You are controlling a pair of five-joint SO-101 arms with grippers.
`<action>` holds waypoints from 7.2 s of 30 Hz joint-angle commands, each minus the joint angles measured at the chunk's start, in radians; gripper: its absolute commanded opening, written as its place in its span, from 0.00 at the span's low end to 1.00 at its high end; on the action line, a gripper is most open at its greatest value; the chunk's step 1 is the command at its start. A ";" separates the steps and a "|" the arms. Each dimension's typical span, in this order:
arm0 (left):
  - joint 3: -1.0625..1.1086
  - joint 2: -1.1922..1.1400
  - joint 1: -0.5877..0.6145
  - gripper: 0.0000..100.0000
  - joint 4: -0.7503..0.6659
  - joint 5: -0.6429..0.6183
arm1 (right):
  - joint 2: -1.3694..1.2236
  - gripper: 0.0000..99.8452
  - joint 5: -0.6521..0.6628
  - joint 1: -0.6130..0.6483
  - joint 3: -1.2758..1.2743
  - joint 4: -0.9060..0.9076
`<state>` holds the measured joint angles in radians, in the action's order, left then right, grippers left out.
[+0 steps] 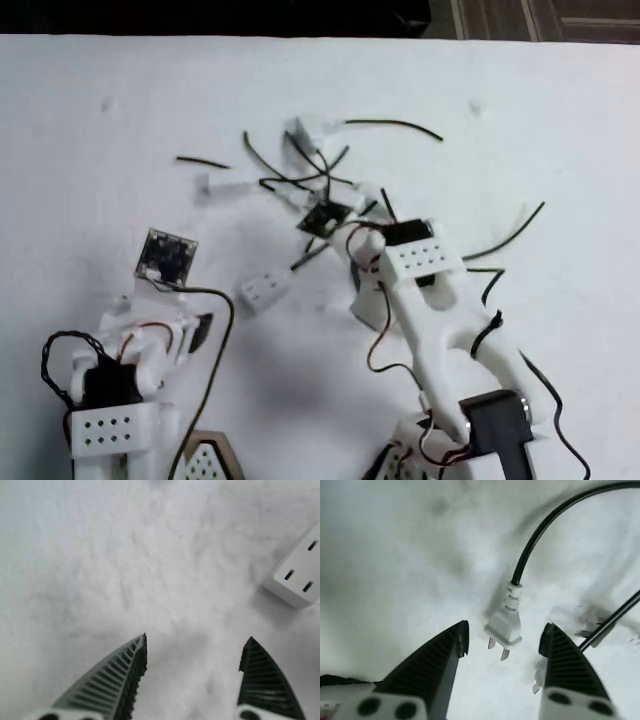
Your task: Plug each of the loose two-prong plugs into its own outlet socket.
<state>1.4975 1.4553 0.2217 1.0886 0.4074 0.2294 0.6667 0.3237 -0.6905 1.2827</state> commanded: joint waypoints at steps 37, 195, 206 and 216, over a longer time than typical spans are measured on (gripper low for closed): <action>-0.002 0.016 0.007 0.30 -0.002 -0.008 | -0.160 0.02 -0.021 -0.030 0.258 0.229; 0.124 0.369 0.335 0.30 -0.003 -0.187 | 0.147 0.02 -0.655 0.501 -0.184 -0.645; 0.124 0.369 0.335 0.30 -0.003 -0.187 | 0.153 0.02 -0.661 0.501 -0.163 -0.659; 0.124 0.369 0.335 0.30 -0.003 -0.187 | 0.154 0.02 -0.661 0.501 -0.135 -0.680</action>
<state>1.6249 1.8159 0.5501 1.1055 0.2140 0.3537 0.0115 0.8178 -0.8730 0.6245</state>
